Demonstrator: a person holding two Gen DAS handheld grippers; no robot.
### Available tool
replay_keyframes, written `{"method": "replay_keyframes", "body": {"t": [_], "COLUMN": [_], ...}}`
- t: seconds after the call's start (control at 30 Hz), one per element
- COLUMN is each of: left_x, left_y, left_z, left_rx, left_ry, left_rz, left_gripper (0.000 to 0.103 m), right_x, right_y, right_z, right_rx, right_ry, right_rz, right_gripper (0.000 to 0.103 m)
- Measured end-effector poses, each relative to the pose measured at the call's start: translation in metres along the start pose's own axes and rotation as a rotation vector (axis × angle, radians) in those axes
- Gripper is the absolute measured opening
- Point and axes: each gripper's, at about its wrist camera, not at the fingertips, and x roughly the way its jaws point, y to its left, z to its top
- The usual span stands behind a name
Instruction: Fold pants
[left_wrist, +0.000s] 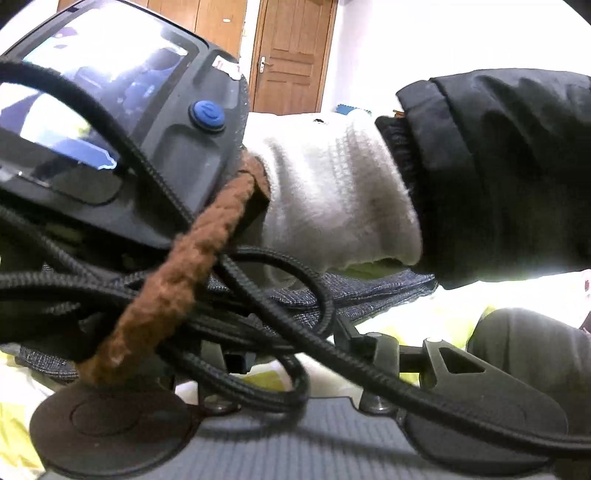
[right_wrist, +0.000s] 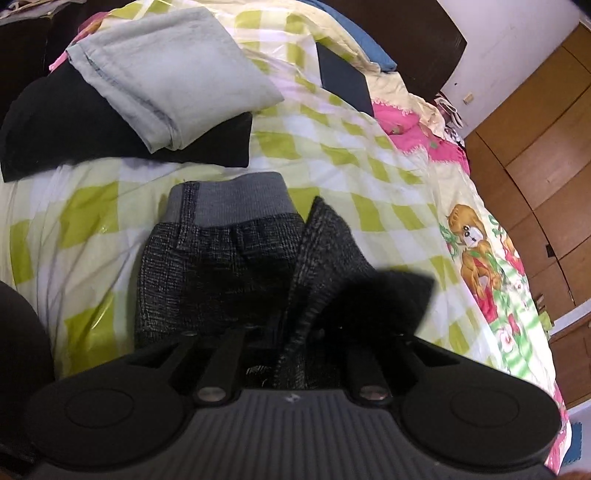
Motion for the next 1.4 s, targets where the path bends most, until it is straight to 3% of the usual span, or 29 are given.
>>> {"method": "replay_keyframes", "body": {"t": [0.1,0.23,0.3,0.47,0.63,0.87,1.13,1.27,1.4], "left_x": [-0.003,0.000,-0.002,-0.012,-0.012,-0.016,-0.022,-0.017,-0.013], "left_y": [-0.007,-0.008,-0.007,-0.013,-0.007,-0.005,0.008,0.009,0.006], "left_z": [0.001,0.000,-0.001,-0.006,-0.009,-0.010,-0.013,-0.014,-0.008], "left_rx": [-0.007,-0.022,-0.020,-0.019,-0.065,-0.084,-0.092,-0.092,-0.089], "left_ry": [-0.002,-0.007,-0.010,-0.032,-0.039,-0.060,-0.064,-0.049,-0.036], "left_rz": [-0.003,-0.010,-0.005,0.010,0.015,0.010,0.002,-0.001,0.000], "left_gripper": [0.056,0.056,0.056,0.056,0.057,0.058,0.063,0.063,0.063], "right_x": [0.002,0.003,0.004,0.005,0.010,-0.002,0.002,0.011,0.007], "right_y": [0.002,0.005,0.008,0.014,0.014,-0.010,0.004,0.016,0.017], "right_z": [0.004,0.007,0.011,0.023,0.028,0.031,0.051,0.048,0.051], "right_rx": [-0.004,0.009,0.006,0.007,0.028,0.214,0.189,0.141,0.147], "right_ry": [-0.006,-0.017,-0.026,-0.054,-0.033,-0.032,-0.085,-0.066,-0.105], "right_rz": [-0.002,0.005,0.011,0.003,-0.019,0.058,0.072,0.126,0.096], "right_gripper": [0.014,0.030,0.030,0.027,0.009,0.008,0.008,0.011,0.010]}}
